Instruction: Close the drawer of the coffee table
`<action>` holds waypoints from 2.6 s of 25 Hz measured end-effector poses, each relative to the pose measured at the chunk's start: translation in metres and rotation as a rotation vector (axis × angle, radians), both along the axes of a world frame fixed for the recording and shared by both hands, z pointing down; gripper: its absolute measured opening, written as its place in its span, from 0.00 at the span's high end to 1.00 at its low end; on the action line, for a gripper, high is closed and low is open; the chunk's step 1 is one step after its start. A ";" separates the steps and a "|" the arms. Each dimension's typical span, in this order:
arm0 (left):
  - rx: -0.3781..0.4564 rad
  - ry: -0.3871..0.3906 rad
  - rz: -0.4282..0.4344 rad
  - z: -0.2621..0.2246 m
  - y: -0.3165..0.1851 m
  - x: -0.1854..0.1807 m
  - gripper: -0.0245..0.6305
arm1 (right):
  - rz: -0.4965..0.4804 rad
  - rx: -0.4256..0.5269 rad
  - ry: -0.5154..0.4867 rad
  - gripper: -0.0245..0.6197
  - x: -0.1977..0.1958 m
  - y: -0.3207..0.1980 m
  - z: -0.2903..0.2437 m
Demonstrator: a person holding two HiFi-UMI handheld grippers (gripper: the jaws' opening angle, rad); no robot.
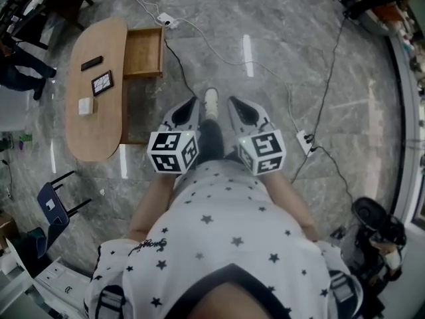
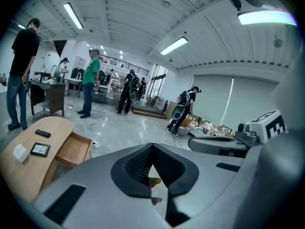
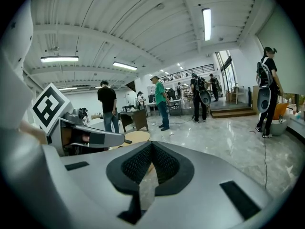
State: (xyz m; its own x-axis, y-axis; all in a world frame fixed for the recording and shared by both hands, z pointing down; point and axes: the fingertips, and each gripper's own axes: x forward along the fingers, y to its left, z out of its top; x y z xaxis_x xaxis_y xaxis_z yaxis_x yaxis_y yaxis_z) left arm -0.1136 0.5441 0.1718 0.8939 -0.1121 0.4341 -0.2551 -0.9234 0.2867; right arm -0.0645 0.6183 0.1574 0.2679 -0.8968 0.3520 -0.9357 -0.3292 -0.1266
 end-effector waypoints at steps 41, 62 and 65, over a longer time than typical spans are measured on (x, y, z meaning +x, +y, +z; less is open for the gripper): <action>-0.066 -0.020 -0.064 0.011 -0.254 0.304 0.95 | -0.078 -0.089 -0.037 0.95 0.302 -0.249 0.005; -0.073 -0.044 -0.408 0.026 -0.368 0.279 0.95 | -0.409 -0.134 -0.064 0.95 0.311 -0.377 0.022; -0.068 -0.047 -0.488 0.025 -0.386 0.269 0.95 | -0.487 -0.132 -0.066 0.95 0.306 -0.401 0.022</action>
